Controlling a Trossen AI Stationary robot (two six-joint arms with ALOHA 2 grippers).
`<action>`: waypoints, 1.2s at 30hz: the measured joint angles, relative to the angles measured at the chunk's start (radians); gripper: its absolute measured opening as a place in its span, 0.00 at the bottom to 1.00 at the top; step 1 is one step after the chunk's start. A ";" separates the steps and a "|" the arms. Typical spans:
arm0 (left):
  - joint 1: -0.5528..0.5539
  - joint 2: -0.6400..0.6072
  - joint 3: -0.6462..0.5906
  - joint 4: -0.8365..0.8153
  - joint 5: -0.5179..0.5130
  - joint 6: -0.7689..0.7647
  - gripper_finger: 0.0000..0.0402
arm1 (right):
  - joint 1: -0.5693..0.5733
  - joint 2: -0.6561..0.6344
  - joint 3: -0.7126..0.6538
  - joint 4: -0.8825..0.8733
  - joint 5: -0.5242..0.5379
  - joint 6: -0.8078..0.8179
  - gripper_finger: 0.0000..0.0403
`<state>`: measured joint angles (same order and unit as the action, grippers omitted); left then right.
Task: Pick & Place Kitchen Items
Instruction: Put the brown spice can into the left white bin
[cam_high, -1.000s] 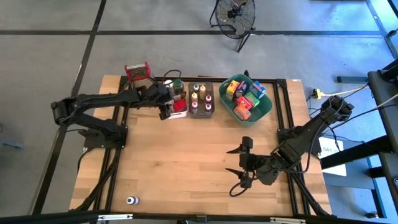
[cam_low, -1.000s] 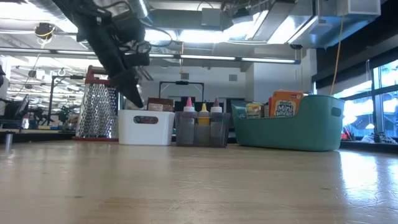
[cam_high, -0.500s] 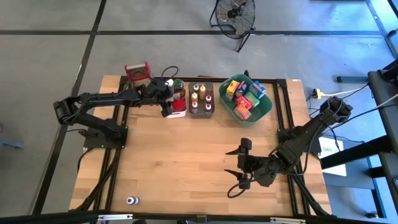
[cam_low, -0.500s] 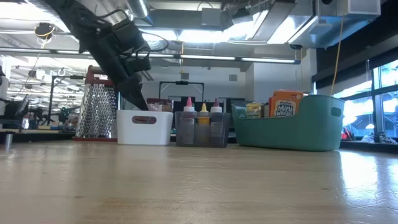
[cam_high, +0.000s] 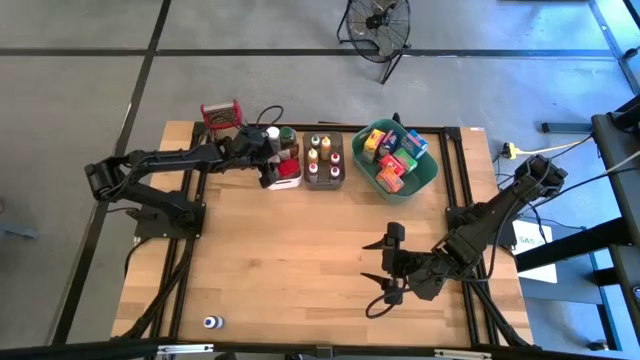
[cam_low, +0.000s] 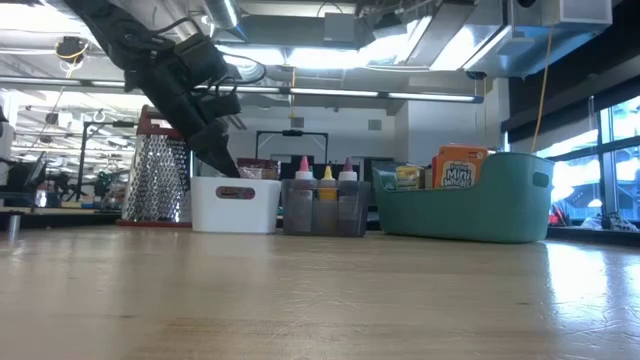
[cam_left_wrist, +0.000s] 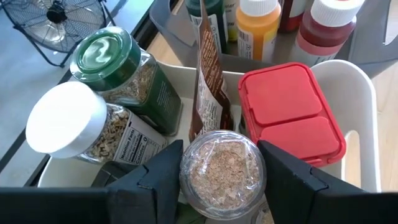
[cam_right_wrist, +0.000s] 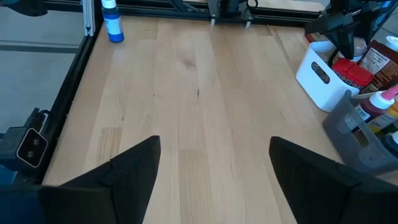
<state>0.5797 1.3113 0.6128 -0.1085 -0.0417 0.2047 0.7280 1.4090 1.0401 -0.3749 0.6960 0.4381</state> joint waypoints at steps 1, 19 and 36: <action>0.000 0.001 0.000 0.001 0.001 0.000 0.45 | 0.000 0.000 0.000 0.000 0.000 0.000 0.76; 0.006 0.002 -0.002 0.008 0.005 0.007 0.45 | 0.000 0.000 0.000 -0.001 0.000 -0.001 0.76; 0.007 0.003 -0.002 0.029 0.012 0.003 0.45 | 0.000 0.000 0.000 -0.001 0.000 -0.001 0.76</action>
<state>0.5865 1.3148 0.6106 -0.0798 -0.0299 0.2077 0.7283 1.4086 1.0401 -0.3763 0.6964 0.4370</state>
